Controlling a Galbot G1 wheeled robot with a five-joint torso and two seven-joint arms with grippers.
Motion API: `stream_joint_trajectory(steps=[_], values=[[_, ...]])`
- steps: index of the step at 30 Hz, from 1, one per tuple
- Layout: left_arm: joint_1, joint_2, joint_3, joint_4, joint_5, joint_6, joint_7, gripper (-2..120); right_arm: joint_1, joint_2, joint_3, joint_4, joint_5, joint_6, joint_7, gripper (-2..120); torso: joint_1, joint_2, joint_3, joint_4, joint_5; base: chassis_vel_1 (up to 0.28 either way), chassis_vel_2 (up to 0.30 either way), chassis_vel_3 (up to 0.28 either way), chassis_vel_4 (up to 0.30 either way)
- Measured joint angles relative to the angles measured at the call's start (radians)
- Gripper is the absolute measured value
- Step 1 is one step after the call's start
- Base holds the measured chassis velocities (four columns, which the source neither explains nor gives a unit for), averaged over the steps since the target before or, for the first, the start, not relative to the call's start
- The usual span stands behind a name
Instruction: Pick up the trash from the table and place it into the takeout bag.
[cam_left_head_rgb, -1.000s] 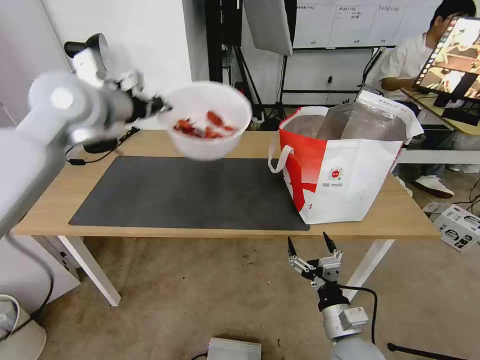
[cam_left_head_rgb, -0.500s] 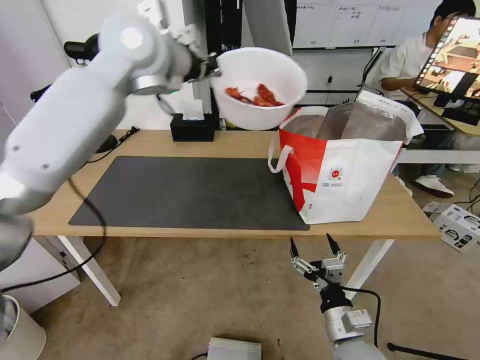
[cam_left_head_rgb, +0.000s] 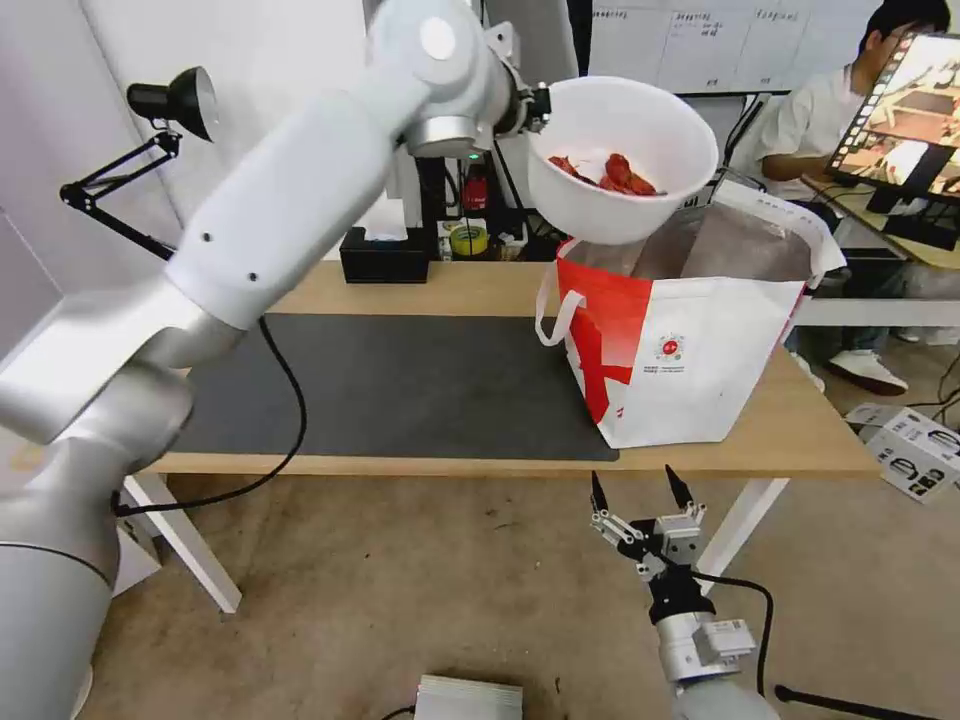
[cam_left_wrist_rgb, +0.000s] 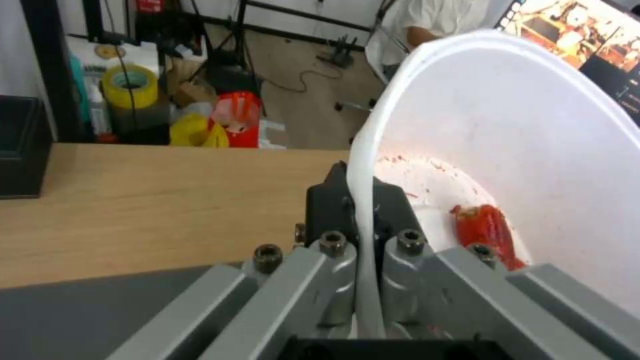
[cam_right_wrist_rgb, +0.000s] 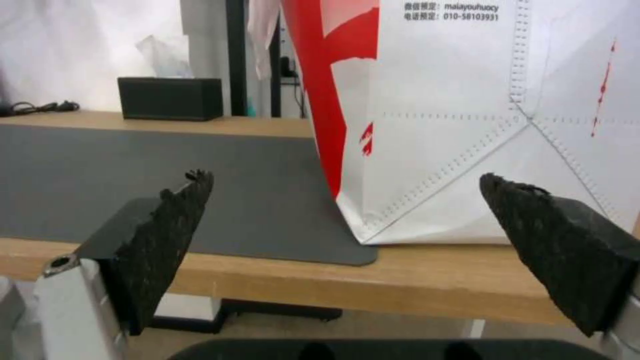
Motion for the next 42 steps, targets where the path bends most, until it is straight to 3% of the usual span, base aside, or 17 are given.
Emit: stream_joint_trajectory(steps=[23,34,42], values=[[0.018,-0.214,0.011,0.197,0.157,-0.002,0.076,0,0.006,0.007,0.018,0.001,0.006,-0.001,0.006,100,0.0,0.0,0.0,-0.0002,0.0002,0.0,0.0,0.0,0.0],[0.05,-0.236,0.033,0.264,0.226,-0.022,0.133,0,0.013,0.008,0.018,-0.003,0.008,-0.001,0.01,100,0.0,0.0,0.0,0.0,-0.0001,0.0,0.0,0.0,0.0],[0.072,-0.233,0.037,0.237,0.232,-0.031,0.136,0,0.012,0.012,0.021,-0.005,0.008,-0.001,0.01,100,0.0,0.0,0.0,0.0,-0.0001,0.0,0.0,0.0,0.0]])
